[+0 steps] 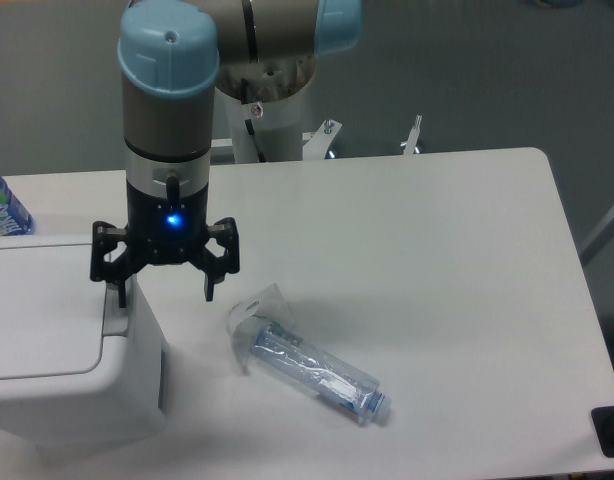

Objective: Open the trash can

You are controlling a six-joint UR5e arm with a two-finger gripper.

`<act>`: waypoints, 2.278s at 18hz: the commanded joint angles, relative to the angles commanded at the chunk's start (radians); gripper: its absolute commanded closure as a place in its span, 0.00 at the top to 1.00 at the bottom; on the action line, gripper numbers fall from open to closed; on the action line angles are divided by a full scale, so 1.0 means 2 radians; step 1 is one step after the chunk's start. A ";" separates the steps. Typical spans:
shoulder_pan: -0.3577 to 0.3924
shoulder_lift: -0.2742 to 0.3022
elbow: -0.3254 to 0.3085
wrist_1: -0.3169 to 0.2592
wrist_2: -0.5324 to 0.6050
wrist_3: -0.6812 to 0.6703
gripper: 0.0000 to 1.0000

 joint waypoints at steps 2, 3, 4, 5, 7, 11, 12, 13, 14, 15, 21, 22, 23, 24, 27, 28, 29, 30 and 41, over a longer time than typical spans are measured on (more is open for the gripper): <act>0.000 -0.001 -0.001 -0.001 0.000 -0.001 1.00; 0.000 -0.001 -0.001 -0.001 0.000 -0.001 1.00; 0.000 -0.001 -0.002 -0.001 0.000 -0.001 1.00; 0.000 -0.001 -0.002 -0.001 0.000 -0.001 1.00; 0.000 -0.001 -0.002 -0.001 0.000 -0.001 1.00; 0.000 -0.002 -0.002 0.000 0.000 -0.001 1.00; 0.000 -0.002 -0.002 -0.001 0.000 -0.001 1.00; 0.000 -0.003 -0.002 -0.001 0.000 -0.001 1.00; 0.000 -0.003 -0.002 0.000 0.000 -0.001 1.00; 0.000 -0.004 -0.002 0.000 0.000 -0.001 1.00; 0.000 -0.005 -0.002 0.000 0.000 -0.001 1.00; 0.000 -0.004 0.002 0.000 0.000 0.002 1.00; 0.000 -0.004 0.011 0.002 0.000 0.006 1.00; 0.000 -0.005 0.024 0.008 0.000 0.006 1.00; 0.015 -0.003 0.040 0.031 0.009 0.006 1.00; 0.025 -0.002 0.041 0.041 0.022 0.007 1.00; 0.038 0.000 0.043 0.050 0.039 0.008 1.00; 0.048 0.001 0.043 0.056 0.057 0.012 1.00; 0.152 0.021 -0.003 0.040 0.242 0.297 1.00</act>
